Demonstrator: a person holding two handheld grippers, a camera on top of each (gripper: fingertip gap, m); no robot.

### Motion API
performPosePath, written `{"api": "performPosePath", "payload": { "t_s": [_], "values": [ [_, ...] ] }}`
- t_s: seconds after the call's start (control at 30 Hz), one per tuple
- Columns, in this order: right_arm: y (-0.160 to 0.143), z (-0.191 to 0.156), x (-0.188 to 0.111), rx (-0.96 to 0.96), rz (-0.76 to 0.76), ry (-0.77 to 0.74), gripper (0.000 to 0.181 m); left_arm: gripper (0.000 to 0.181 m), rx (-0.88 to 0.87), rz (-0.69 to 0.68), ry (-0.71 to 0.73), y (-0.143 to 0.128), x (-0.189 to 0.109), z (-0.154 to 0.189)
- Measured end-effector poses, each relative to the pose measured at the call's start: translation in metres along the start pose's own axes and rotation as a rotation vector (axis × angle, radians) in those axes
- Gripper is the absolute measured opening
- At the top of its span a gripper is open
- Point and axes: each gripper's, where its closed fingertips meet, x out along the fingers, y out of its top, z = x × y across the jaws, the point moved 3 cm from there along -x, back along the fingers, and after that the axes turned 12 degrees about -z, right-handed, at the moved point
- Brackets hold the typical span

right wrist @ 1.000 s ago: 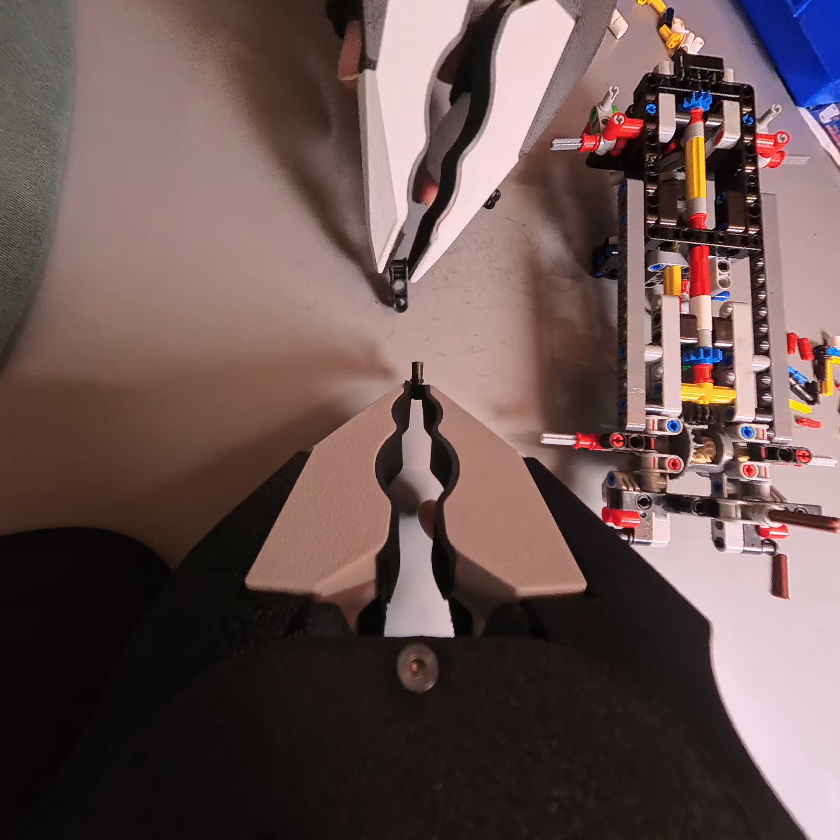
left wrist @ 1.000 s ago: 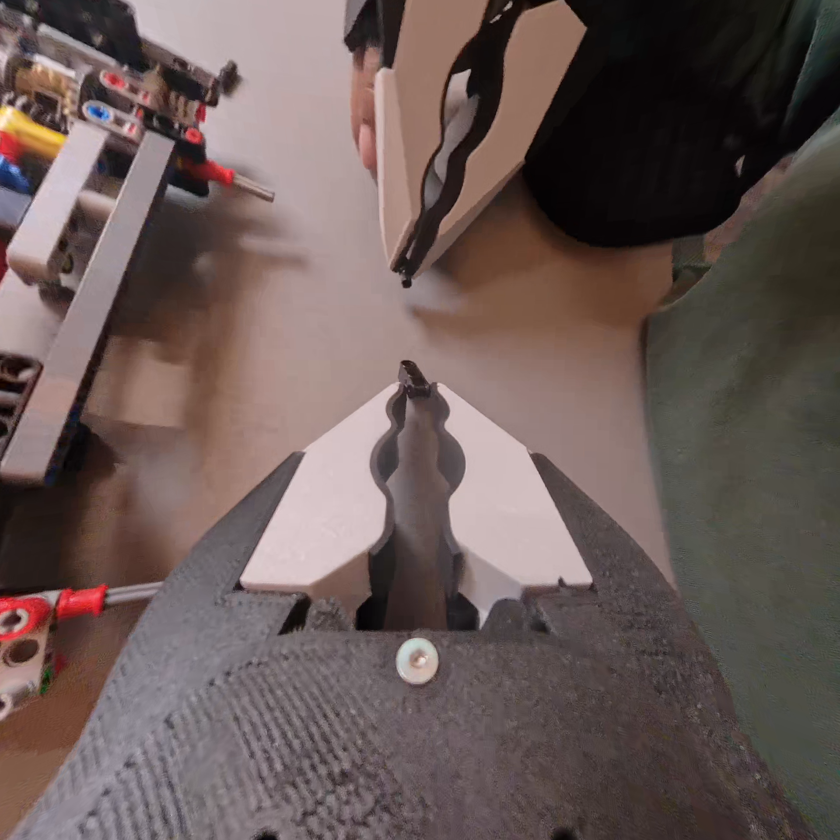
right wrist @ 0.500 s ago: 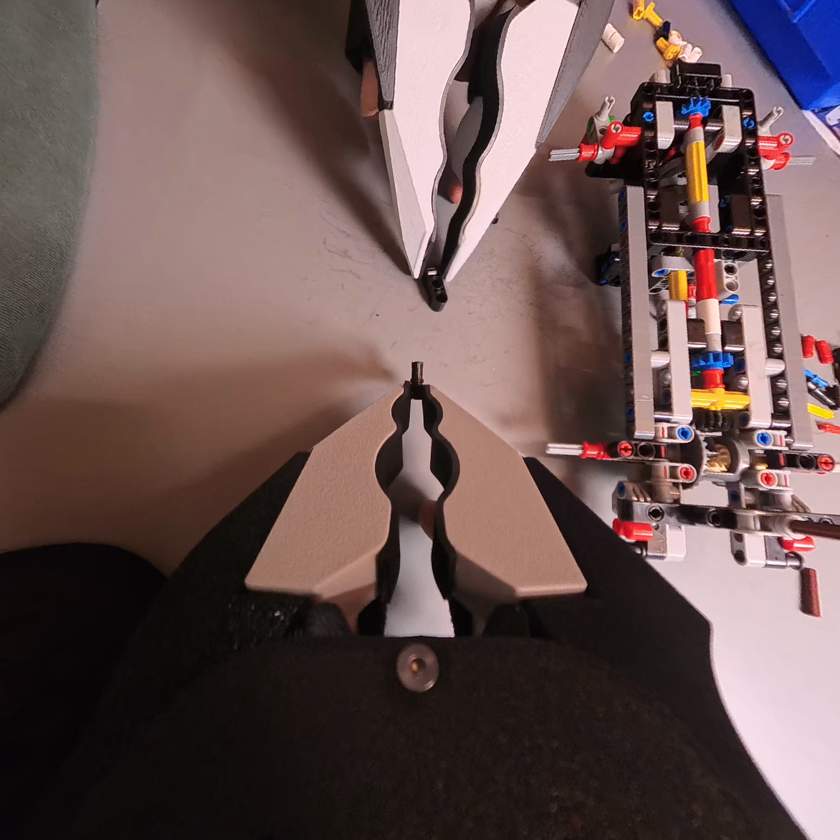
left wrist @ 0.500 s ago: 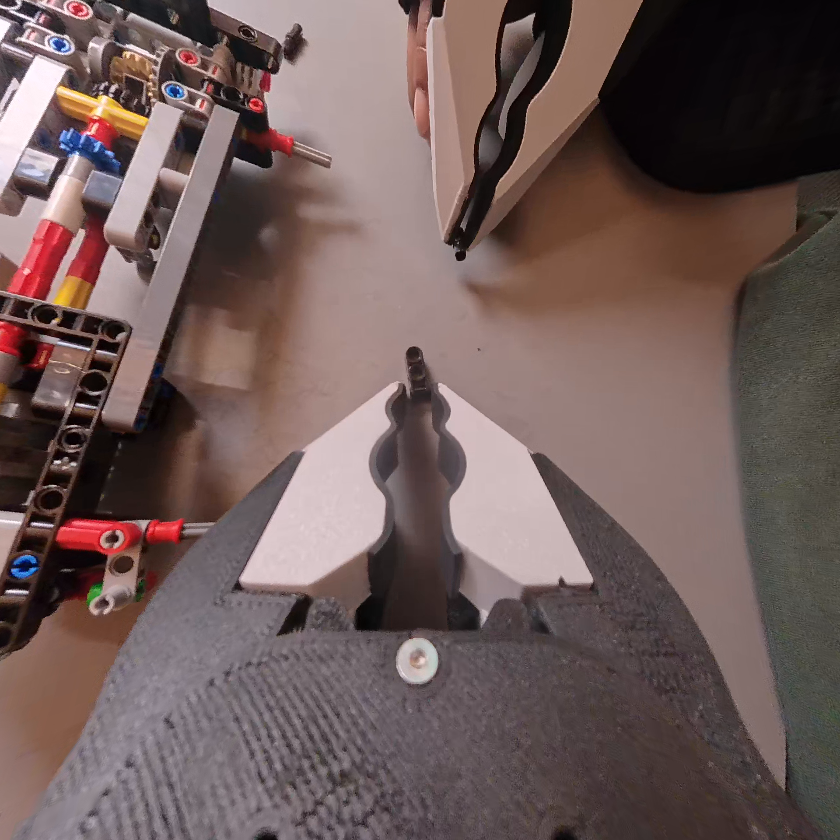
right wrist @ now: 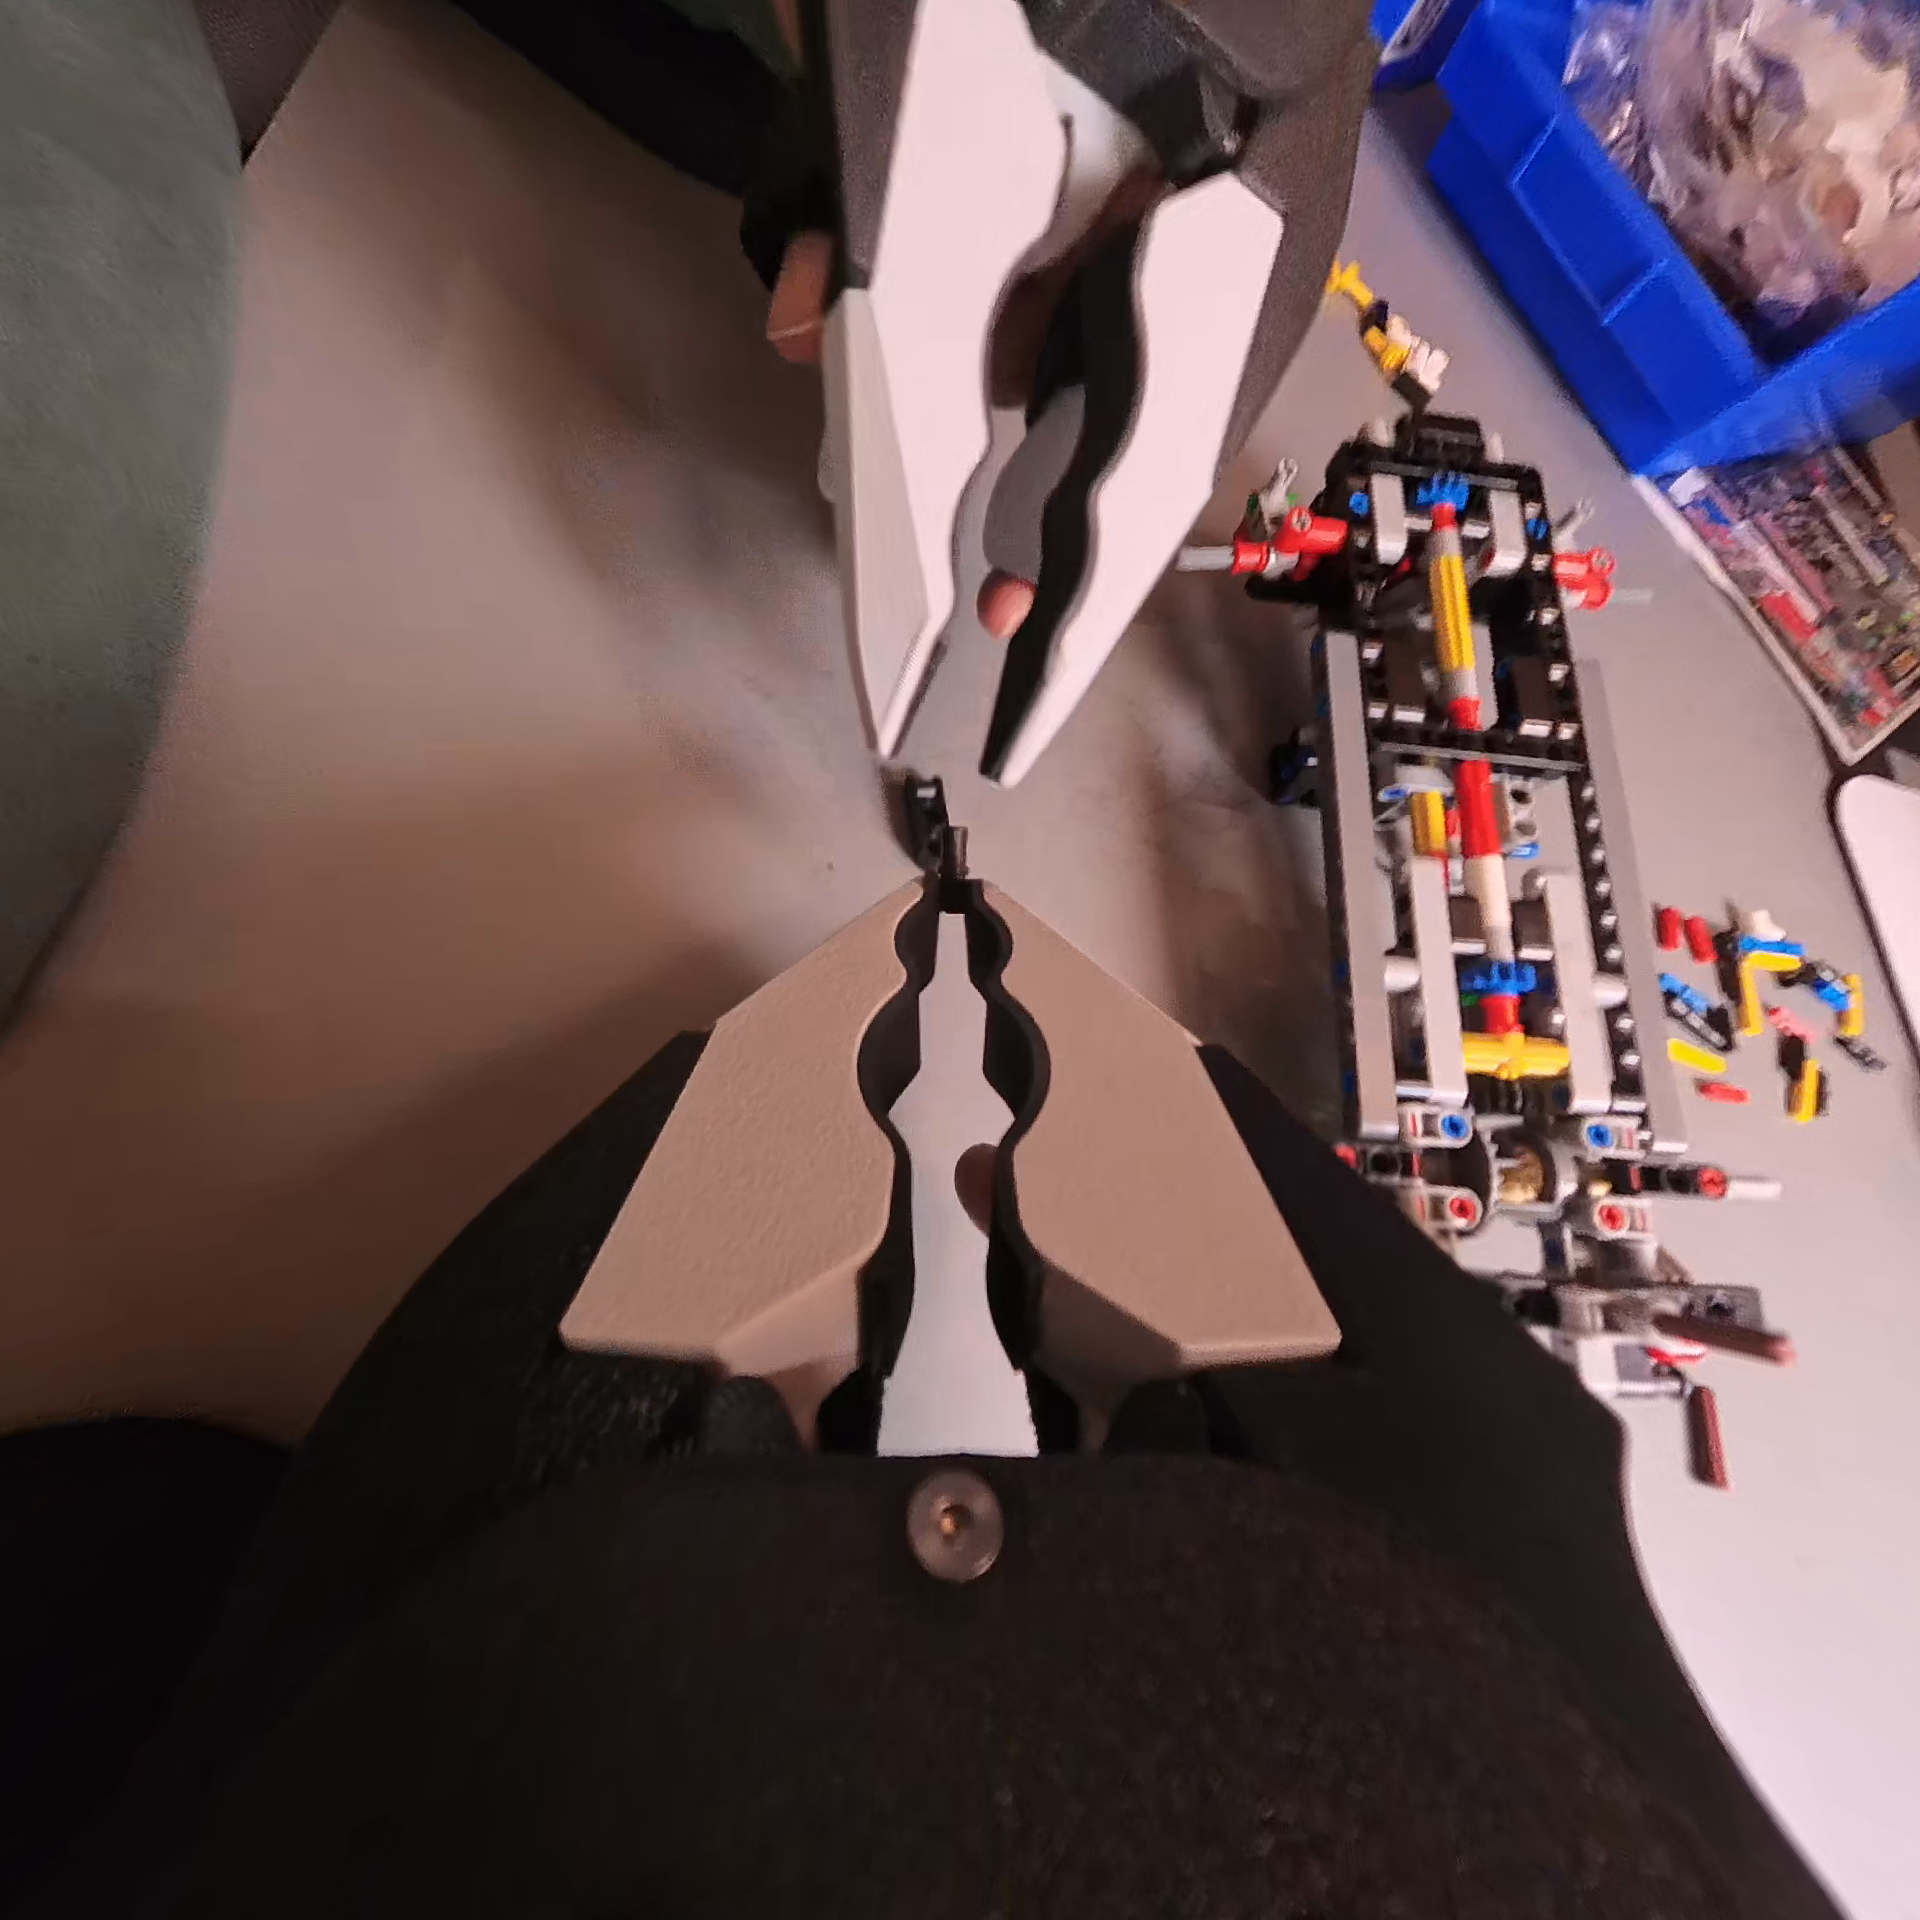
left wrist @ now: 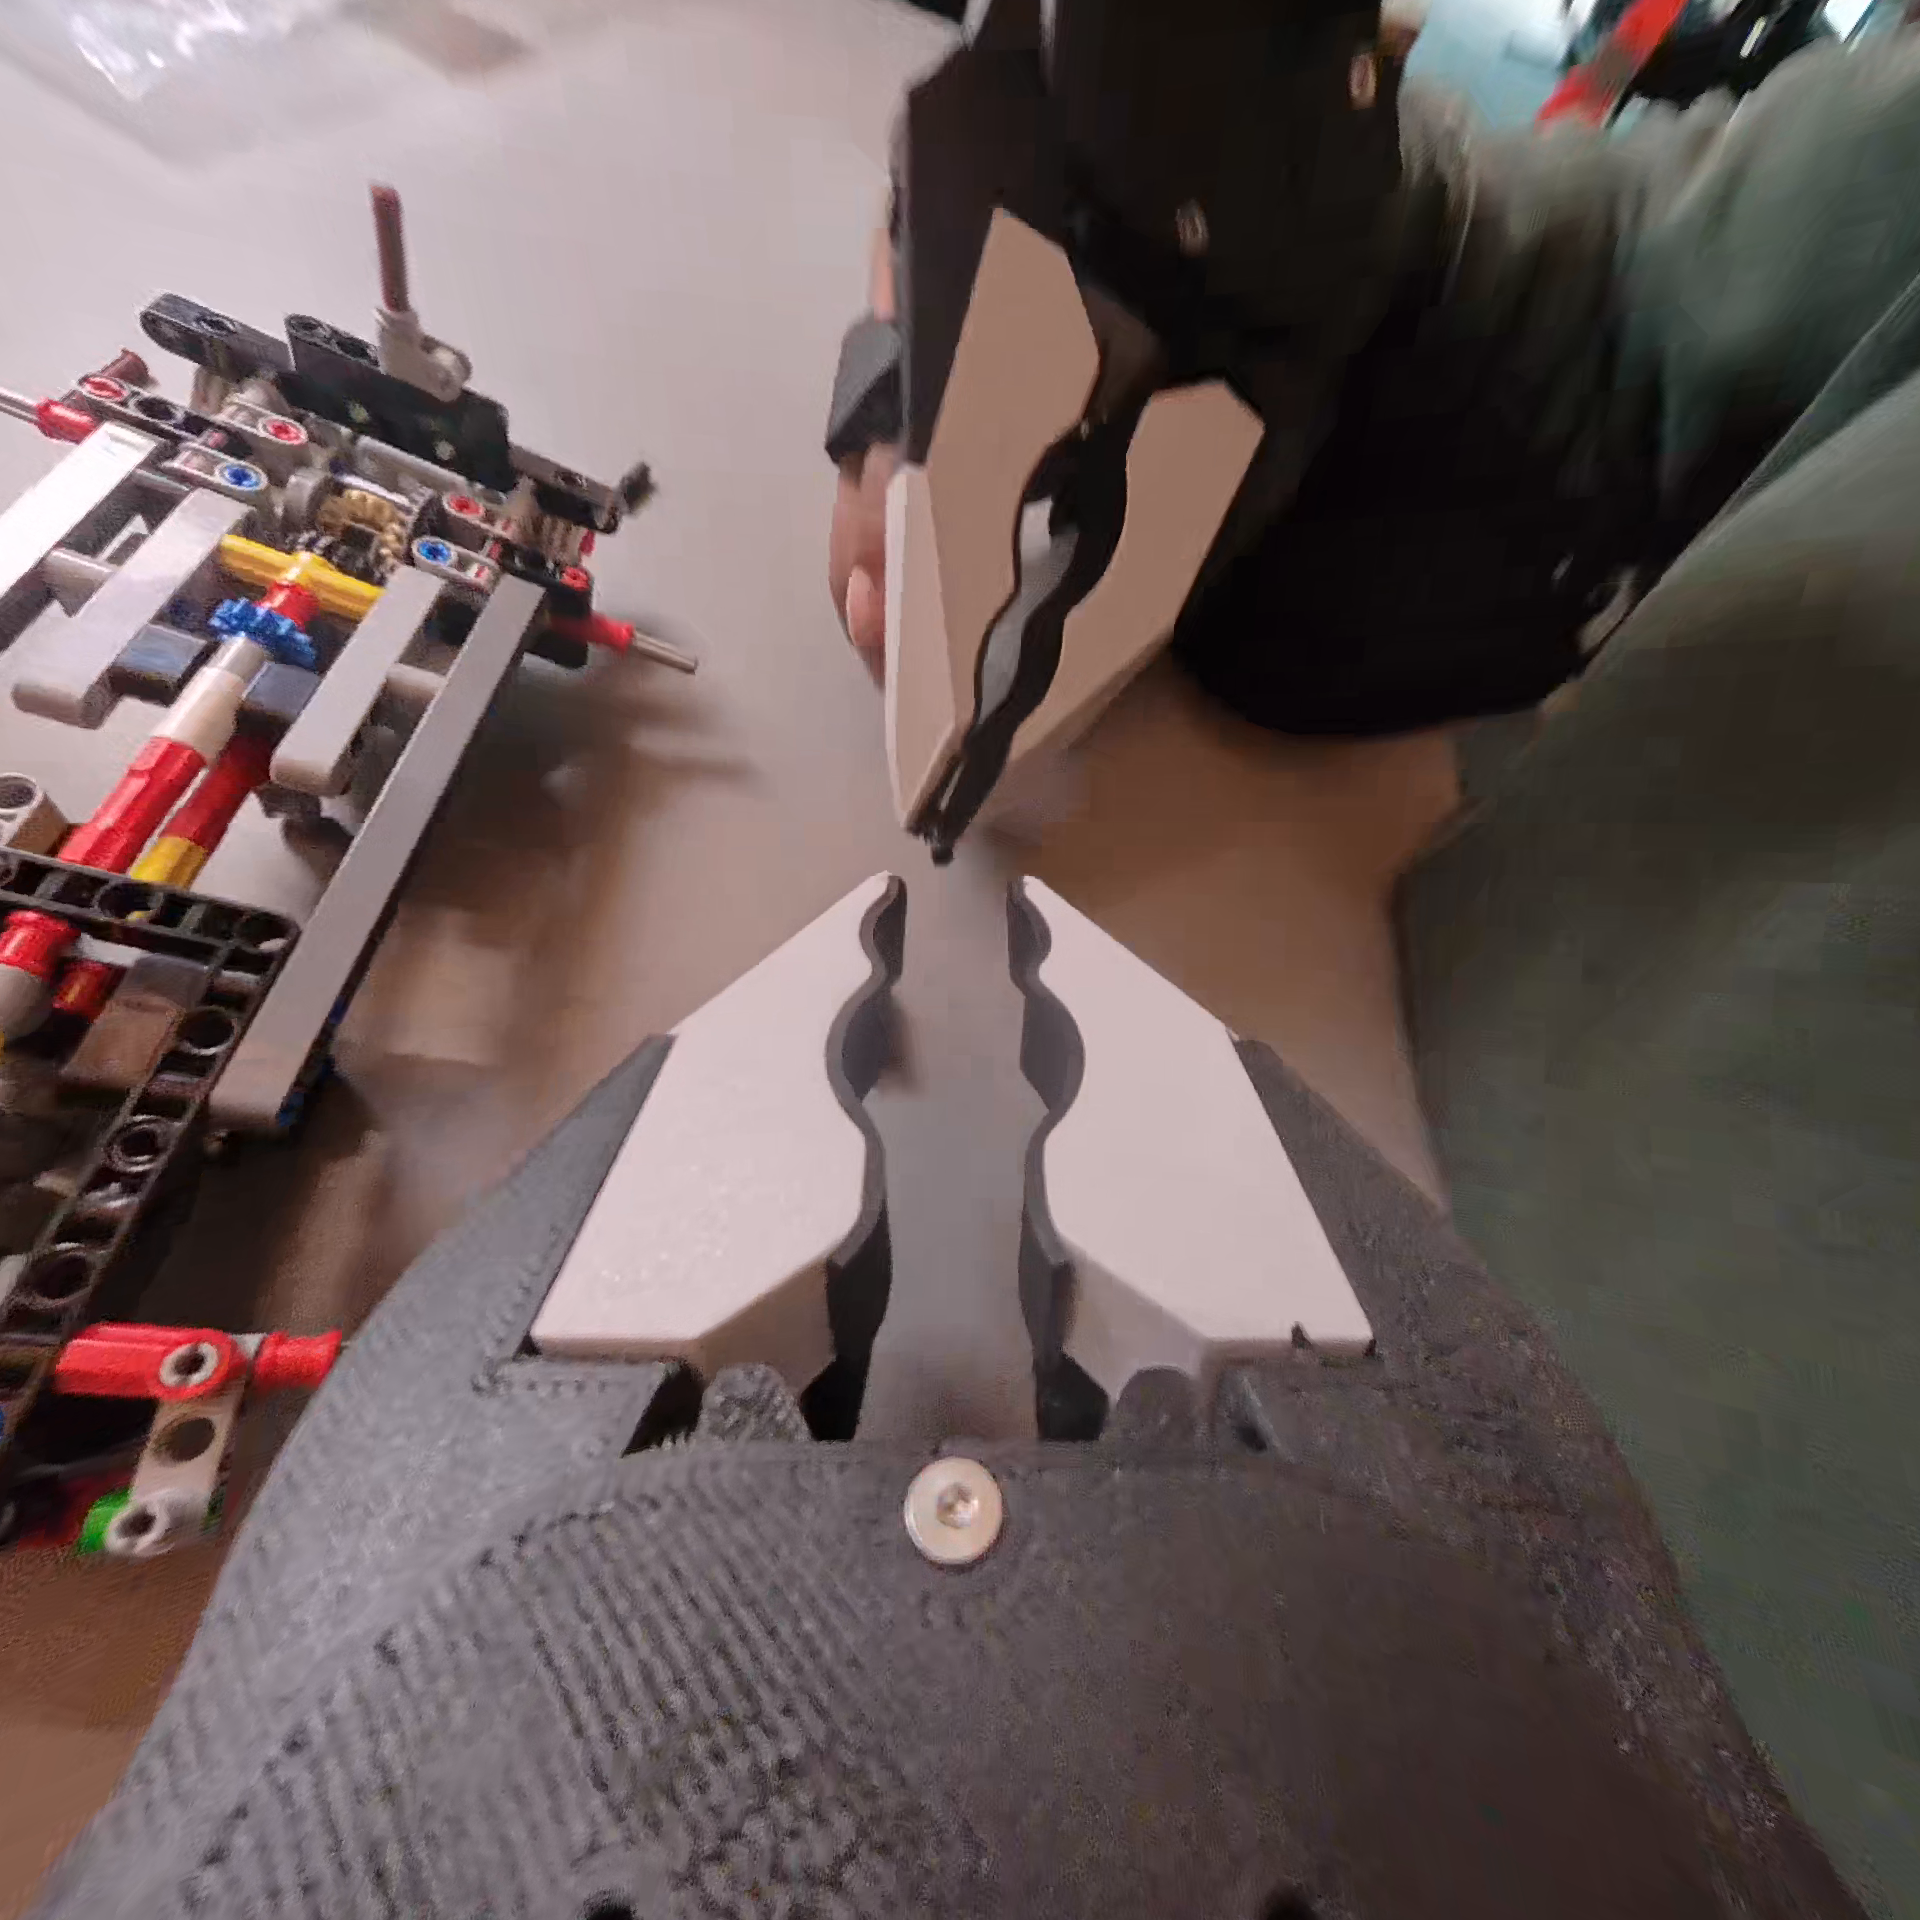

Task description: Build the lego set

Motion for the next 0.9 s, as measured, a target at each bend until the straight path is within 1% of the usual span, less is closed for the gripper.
{"api": "performPosePath", "payload": {
  "t_s": [0.1, 0.17, 0.2, 0.27, 0.37, 0.47, 0.57, 0.63, 0.73, 0.77, 0.9],
  "values": [
    [0.012, -0.002, 0.002, -0.043, 0.009, -0.037, 0.001, 0.016, -0.120, 0.098, -0.078, 0.008, -0.003, -0.001],
    [0.018, -0.002, 0.002, -0.059, 0.016, -0.062, 0.001, 0.008, -0.171, 0.120, -0.118, 0.007, -0.005, -0.003],
    [0.020, -0.002, 0.000, -0.061, 0.028, -0.070, 0.001, 0.008, -0.184, 0.120, -0.136, 0.006, -0.005, -0.002],
    [0.024, 0.000, -0.002, -0.058, 0.045, -0.087, 0.001, 0.007, -0.198, 0.143, -0.158, 0.007, -0.009, -0.002],
    [0.030, 0.003, -0.008, -0.037, 0.102, -0.098, 0.001, 0.010, -0.213, 0.185, -0.197, 0.011, -0.017, -0.002],
    [0.034, 0.007, -0.014, -0.024, 0.136, -0.123, 0.001, 0.009, -0.219, 0.198, -0.235, 0.011, -0.020, 0.000],
    [0.035, 0.006, -0.015, -0.030, 0.138, -0.126, 0.001, 0.002, -0.228, 0.216, -0.279, 0.011, -0.022, 0.003],
    [0.035, 0.006, -0.014, -0.036, 0.135, -0.130, 0.001, 0.003, -0.230, 0.220, -0.292, 0.011, -0.022, 0.003],
    [0.034, 0.007, -0.014, -0.041, 0.120, -0.141, 0.001, 0.012, -0.238, 0.230, -0.312, 0.012, -0.023, 0.003],
    [0.033, 0.007, -0.013, -0.049, 0.110, -0.148, 0.001, 0.012, -0.243, 0.231, -0.313, 0.012, -0.023, 0.003],
    [0.034, 0.005, -0.010, -0.058, 0.100, -0.147, 0.001, 0.004, -0.263, 0.228, -0.299, 0.010, -0.020, -0.001]
  ]
}}
